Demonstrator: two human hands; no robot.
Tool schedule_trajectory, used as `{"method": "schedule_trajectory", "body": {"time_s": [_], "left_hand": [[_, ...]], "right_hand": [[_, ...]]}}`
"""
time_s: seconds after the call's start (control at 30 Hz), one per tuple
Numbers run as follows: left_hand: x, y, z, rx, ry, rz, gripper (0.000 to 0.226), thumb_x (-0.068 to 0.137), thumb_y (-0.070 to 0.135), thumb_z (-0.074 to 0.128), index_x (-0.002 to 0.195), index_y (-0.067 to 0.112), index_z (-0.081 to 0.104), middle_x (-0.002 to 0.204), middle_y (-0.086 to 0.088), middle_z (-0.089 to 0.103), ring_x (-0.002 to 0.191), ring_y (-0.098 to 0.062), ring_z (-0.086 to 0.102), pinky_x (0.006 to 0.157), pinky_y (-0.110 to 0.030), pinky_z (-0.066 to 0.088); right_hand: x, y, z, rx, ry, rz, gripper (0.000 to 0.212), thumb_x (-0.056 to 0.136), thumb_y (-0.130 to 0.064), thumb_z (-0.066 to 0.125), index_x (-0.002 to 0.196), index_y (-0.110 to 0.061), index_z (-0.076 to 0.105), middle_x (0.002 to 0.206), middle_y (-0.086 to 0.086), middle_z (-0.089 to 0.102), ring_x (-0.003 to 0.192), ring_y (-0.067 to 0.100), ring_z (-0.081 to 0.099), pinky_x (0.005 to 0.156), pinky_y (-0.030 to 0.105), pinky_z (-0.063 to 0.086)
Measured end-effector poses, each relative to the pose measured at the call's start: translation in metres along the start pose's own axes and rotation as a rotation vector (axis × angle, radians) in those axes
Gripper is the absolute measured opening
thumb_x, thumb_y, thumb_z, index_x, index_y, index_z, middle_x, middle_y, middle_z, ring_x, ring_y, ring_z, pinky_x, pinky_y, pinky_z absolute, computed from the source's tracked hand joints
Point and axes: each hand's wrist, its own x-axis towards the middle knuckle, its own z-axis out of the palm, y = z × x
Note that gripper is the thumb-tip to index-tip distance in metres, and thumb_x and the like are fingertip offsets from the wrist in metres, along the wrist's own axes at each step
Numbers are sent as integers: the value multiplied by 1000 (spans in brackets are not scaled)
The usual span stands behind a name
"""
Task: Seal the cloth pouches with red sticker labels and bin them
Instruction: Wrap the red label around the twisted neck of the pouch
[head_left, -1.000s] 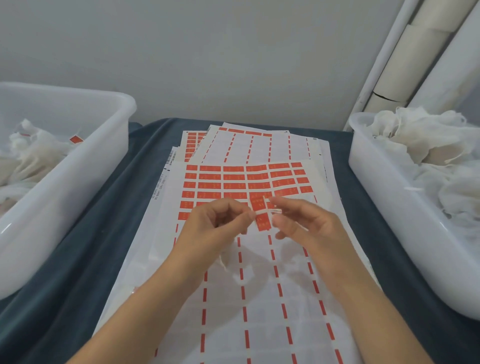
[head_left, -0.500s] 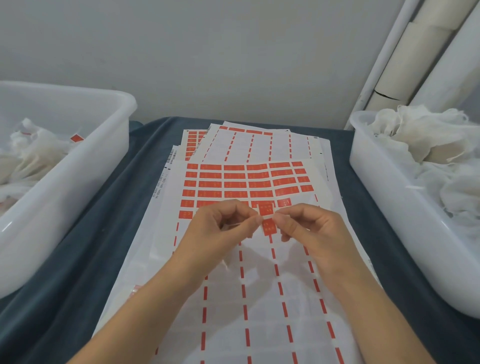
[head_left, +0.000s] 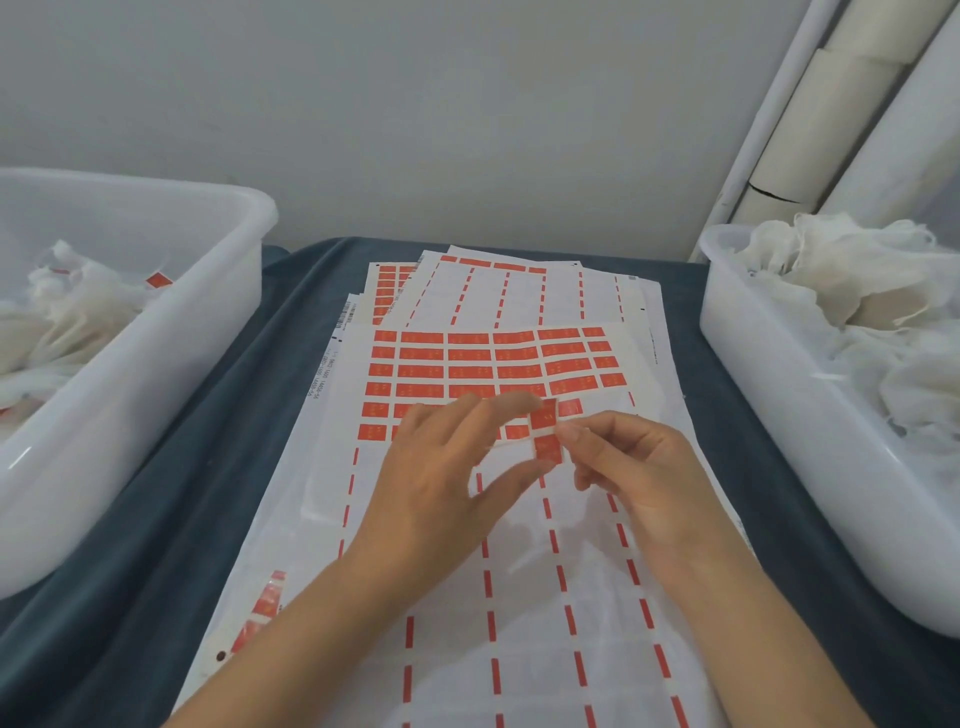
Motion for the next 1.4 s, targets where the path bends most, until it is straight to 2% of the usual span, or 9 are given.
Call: {"method": "schedule_trajectory", "body": {"time_s": [0.1,0.17,0.3,0.47,0.63,0.77,0.9,1.03,1.4], "left_hand": [[0,0,-2,-66,-53,-40,38,76,54,43,112,39,41,78,42,39,61,6,44,56,-7,38],[-1,-1,-3,-168,-82,-70,35,78,53,44,111,43,42,75,36,46,68,6,47,51,-5,39],[1,0,-3,-255,-23,-44,28,78,33,58,106,36,56,82,34,45,81,19,46,60,5,34],[2,0,-3,-216,33,-54,35,78,39,51,108,22,60,69,23,40,70,6,42,55,-3,35],[1,0,-4,-244,12,-115,32,77,36,59,103,18,66,62,22,41,65,1,43,53,-4,35],[2,4,-8,-558,-31,-398,24,62,52,60,83,46,69,61,5,59,62,-8,48,52,-13,40],[6,1,-14,-911,-17,-656,25,56,46,67,74,32,77,70,-5,66,52,-4,47,51,-13,43],[5,3,-12,-980,-34,-658,26,59,42,68,77,26,77,62,-5,59,50,-4,42,49,-14,41],[3,8,-12,-1020,-70,-654,25,58,42,68,77,29,77,58,3,57,51,-4,44,49,-13,41]], "right_hand": [[0,0,0,11,0,0,30,61,-50,60,75,-25,70,64,-17,68,67,3,64,54,-1,42],[-1,-1,1,9,-9,-12,30,63,-49,60,76,-24,70,63,-18,67,66,2,64,54,-1,42],[-4,-5,0,-22,-39,-68,28,64,-45,60,77,-22,69,62,-22,66,72,-3,62,54,-4,39],[-7,-7,-1,-201,-6,-239,12,67,-46,61,74,-36,63,77,-26,67,87,-8,59,66,-1,43],[-8,-6,-3,-465,122,-566,15,76,-46,55,81,-32,59,88,-32,56,93,-13,55,75,-2,41],[-10,-12,-2,-72,163,-330,13,74,-45,64,79,-34,60,83,-28,67,87,-6,62,64,-1,43],[-10,-12,3,127,65,-209,21,67,-39,64,85,-27,62,89,-24,68,86,-1,65,65,2,46],[-12,-10,14,179,-42,-196,17,66,-33,67,82,-28,65,87,-19,71,88,1,67,68,6,49],[-11,-4,11,206,-4,-186,13,65,-35,68,77,-31,68,86,-14,72,85,11,69,77,21,56]]}}
